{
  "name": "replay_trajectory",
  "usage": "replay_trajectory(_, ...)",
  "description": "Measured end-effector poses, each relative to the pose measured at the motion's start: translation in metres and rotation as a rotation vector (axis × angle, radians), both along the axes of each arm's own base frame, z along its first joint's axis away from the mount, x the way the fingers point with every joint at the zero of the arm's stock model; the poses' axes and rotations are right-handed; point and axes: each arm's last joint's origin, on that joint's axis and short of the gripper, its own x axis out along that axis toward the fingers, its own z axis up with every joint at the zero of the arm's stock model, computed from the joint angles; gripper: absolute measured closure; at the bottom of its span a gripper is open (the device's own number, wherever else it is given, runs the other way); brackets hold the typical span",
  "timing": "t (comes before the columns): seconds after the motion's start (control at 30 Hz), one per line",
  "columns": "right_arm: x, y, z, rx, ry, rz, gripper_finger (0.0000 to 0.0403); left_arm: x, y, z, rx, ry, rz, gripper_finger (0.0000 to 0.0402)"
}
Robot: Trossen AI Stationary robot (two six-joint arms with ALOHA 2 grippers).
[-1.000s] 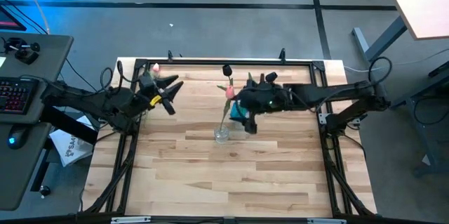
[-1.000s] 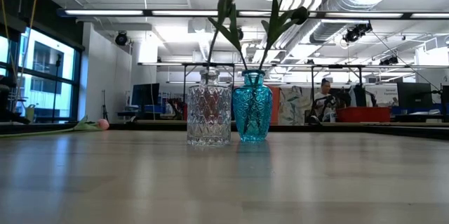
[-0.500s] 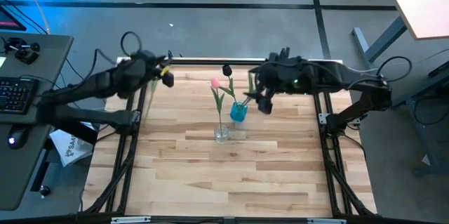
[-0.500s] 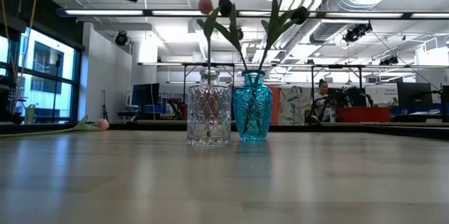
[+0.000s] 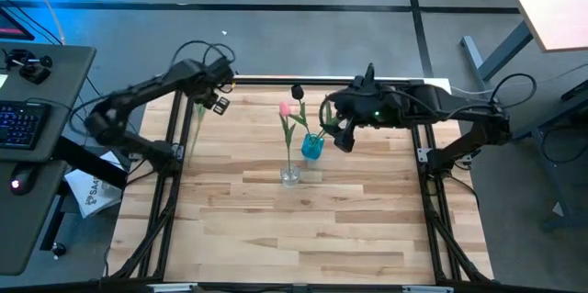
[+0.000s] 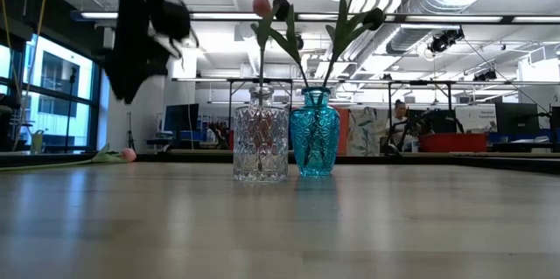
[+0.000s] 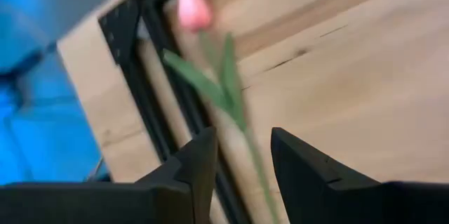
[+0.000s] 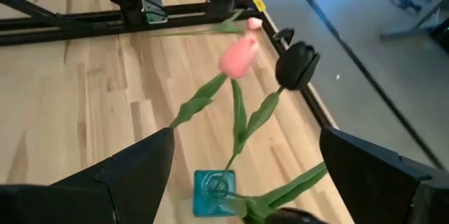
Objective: Sort flowers into vase by color
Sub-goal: Put the pink tulip into the transparent vase
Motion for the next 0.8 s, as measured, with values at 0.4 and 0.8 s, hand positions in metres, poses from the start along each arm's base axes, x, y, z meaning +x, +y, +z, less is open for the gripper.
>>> replay_trajectory(0.4, 0.004, 0.007, -0.005, 0.085, -0.049, -0.037, 0.0050, -0.002, 0.024, -0.069, -0.097, 0.165, 0.149, 0.0302)
replay_trajectory(0.8, 0.004, 0.012, -0.005, 0.108, -0.056, -0.035, 0.0050, -0.012, 0.022, -0.094, -0.040, 0.010, 0.278, 0.0307)
